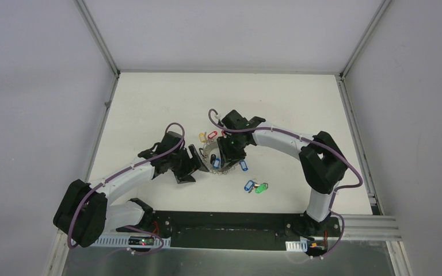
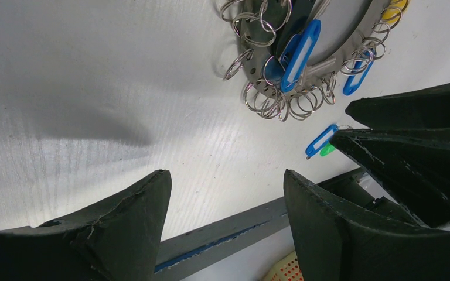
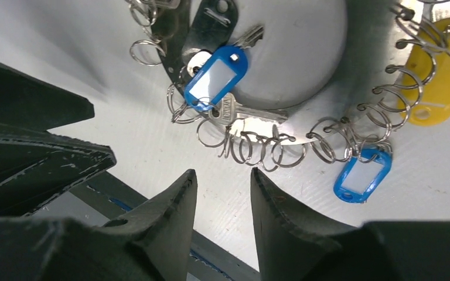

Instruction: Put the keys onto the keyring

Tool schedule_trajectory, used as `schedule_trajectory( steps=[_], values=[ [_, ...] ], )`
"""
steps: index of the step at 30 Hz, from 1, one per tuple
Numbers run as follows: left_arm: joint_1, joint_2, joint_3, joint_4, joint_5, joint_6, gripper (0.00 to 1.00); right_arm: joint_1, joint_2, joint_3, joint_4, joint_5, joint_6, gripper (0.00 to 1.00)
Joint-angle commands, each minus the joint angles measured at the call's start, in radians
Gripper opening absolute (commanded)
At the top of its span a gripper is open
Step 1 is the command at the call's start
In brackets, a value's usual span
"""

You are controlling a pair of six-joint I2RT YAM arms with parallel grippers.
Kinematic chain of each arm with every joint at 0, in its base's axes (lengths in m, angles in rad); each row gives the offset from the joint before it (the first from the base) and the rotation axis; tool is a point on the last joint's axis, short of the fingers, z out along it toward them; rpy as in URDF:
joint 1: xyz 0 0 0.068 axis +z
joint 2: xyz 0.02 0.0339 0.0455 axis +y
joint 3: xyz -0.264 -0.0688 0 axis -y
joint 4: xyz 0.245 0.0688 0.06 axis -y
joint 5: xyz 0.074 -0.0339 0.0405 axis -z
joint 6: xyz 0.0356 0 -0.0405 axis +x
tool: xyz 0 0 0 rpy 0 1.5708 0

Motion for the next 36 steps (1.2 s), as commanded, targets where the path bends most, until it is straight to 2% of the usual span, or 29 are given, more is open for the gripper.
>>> schedule_trajectory(
  steps=[1,13,20,36],
  values=[
    [0.007,-0.022,0.018,0.007,0.021,0.007,0.72,-0.022,0.014,-0.001,-0.013,0.037,0.019,0.42],
    [0.007,-0.022,0.008,0.007,0.026,0.010,0.72,-0.082,0.011,-0.021,-0.018,0.025,-0.031,0.42],
    [0.007,-0.015,0.007,0.008,0.028,0.011,0.72,-0.048,-0.007,-0.001,-0.006,-0.021,-0.059,0.43],
    [0.007,-0.003,0.005,0.012,0.037,0.011,0.72,0.027,0.078,0.081,-0.029,0.025,-0.068,0.37]
  ],
)
